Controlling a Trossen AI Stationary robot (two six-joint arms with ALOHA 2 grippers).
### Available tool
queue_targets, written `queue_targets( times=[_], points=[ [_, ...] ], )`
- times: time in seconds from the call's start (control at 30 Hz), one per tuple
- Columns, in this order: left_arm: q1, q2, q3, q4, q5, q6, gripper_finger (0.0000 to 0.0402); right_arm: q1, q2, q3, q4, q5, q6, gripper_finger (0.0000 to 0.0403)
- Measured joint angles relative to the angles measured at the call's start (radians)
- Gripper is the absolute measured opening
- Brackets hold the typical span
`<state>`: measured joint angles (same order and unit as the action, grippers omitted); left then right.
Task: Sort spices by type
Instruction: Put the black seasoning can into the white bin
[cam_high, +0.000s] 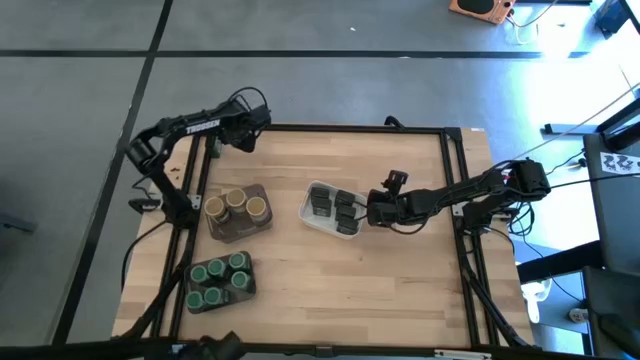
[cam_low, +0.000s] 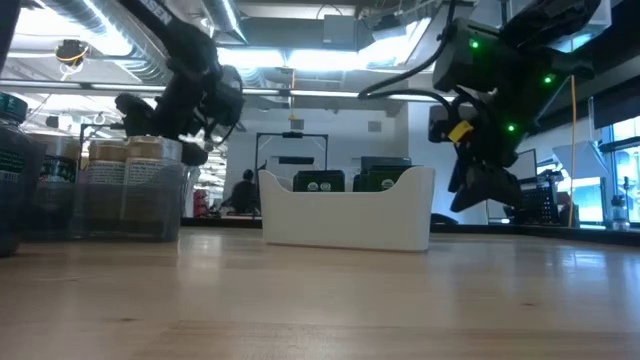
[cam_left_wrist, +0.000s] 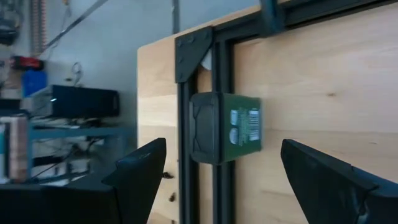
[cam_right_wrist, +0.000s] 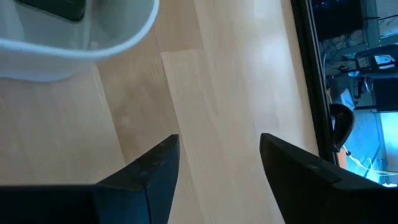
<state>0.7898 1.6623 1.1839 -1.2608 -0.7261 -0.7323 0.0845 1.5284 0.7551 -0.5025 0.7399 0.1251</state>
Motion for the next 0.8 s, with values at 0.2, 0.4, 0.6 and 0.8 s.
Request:
queue_targets(
  times=[0.2,0.4,0.6,0.8],
  points=[
    [0.045,0.065,0.0,-0.012,-0.012,-0.021,0.0315,0.0,0.0,0.0,0.008,0.0,-0.001,0.0221],
    [0.083,0.096,0.0,-0.014,-0.015,-0.028,0.0315,0.0,0.0,0.0,0.008,0.0,-0.001,0.0221],
    [0.112,0.098,0.0,0.021,-0.015,-0.031,0.0315,0.0,0.0,0.0,0.033,0.0,-0.001,0.0221],
    [0.126,0.098,0.0,0.039,-0.012,-0.023,0.0315,0.0,0.0,0.0,0.045,0.0,-0.001,0.0221]
  ],
)
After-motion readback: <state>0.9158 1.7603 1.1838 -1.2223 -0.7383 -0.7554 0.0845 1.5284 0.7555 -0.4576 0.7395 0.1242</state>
